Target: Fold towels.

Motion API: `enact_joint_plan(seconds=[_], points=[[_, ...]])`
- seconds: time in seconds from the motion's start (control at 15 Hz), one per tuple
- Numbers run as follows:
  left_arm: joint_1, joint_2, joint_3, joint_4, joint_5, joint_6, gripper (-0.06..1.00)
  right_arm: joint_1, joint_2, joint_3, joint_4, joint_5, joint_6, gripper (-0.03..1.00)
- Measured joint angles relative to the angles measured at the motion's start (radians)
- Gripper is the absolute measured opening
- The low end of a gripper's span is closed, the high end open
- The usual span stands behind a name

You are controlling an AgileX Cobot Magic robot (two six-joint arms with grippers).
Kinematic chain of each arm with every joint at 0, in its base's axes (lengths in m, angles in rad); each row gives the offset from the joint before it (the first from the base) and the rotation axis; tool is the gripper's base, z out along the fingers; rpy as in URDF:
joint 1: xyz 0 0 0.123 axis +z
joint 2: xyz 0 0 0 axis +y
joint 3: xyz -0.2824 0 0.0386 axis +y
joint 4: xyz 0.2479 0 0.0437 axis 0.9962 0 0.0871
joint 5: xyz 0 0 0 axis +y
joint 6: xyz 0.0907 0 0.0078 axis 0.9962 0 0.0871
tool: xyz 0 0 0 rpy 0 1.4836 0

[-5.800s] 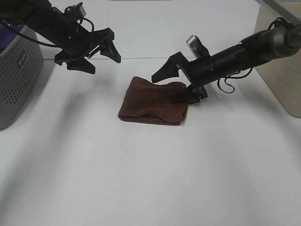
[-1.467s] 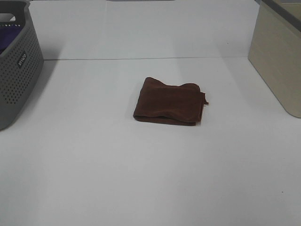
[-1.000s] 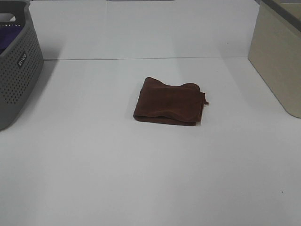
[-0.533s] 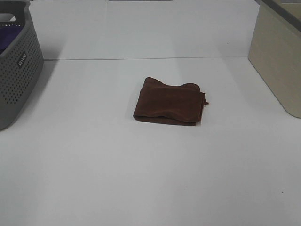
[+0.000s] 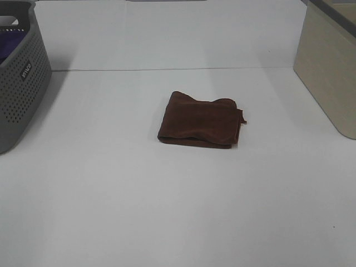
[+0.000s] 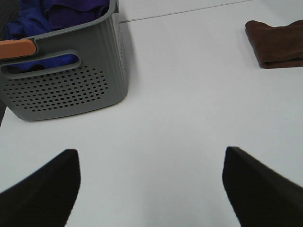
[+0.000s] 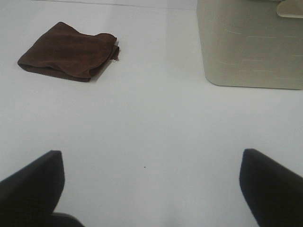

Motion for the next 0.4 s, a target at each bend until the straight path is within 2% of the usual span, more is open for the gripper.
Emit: enact_joint_plan(seconds=[0.4], points=[[0.0, 0.0, 0.0, 0.0, 0.0, 0.0, 0.77, 0.0, 0.0, 0.0, 0.0, 0.0, 0.0, 0.96]])
